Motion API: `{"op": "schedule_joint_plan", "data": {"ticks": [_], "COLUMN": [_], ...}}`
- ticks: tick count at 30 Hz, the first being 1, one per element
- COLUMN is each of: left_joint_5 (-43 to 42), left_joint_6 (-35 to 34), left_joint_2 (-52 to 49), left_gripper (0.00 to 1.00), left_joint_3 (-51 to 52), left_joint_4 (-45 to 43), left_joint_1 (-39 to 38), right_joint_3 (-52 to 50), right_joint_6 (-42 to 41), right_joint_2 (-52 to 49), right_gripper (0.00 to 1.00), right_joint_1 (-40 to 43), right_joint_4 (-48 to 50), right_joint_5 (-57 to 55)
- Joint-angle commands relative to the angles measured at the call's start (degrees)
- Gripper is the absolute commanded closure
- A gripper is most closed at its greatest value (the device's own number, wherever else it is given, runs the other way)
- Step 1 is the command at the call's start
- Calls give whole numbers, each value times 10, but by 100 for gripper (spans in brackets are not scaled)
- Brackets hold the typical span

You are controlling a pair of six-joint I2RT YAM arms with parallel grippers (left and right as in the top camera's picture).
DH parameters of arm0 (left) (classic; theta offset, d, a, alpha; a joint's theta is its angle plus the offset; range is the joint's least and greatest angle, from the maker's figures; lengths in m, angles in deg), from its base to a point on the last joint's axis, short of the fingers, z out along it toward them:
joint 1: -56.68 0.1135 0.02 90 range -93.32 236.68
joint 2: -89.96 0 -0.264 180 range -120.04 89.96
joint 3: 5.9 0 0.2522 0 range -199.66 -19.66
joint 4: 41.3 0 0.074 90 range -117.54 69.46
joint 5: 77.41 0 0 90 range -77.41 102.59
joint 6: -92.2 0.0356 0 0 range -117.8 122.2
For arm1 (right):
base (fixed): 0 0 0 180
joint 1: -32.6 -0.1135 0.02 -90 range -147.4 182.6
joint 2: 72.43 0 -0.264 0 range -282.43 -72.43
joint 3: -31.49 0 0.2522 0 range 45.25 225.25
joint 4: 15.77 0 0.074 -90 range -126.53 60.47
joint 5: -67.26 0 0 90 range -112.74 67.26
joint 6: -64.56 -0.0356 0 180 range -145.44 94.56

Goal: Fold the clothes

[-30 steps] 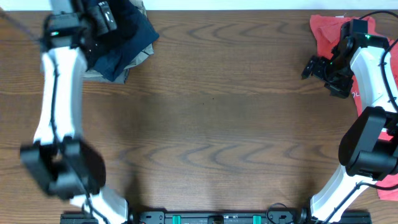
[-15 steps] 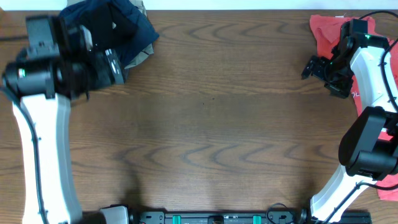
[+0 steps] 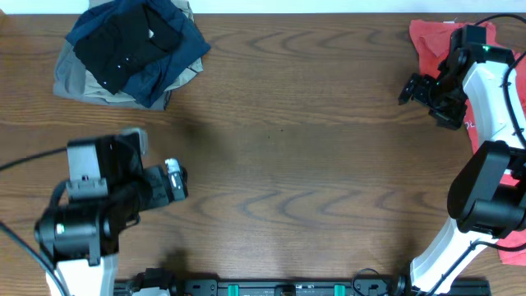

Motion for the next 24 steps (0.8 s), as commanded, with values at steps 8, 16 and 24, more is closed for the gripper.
{"op": "schedule_joint_plan", "data": {"ticks": [8, 16, 24], "left_joint_5": [-2, 8, 0], "left_joint_6": [-3, -3, 3], "left_joint_2": [17, 15, 91], "left_gripper": [2, 2, 2], "left_joint_3": [10, 12, 127], "left_joint_4": [3, 3, -104], "left_joint_1": [-2, -2, -24], "right_joint_3": [8, 8, 8], "right_joint_6": [5, 5, 5], "right_joint_2": [-5, -5, -5], "right_gripper": [1, 1, 1], "right_joint_1": [0, 0, 0], "right_joint_4": [0, 0, 0], "right_joint_5": [-6, -6, -6]}}
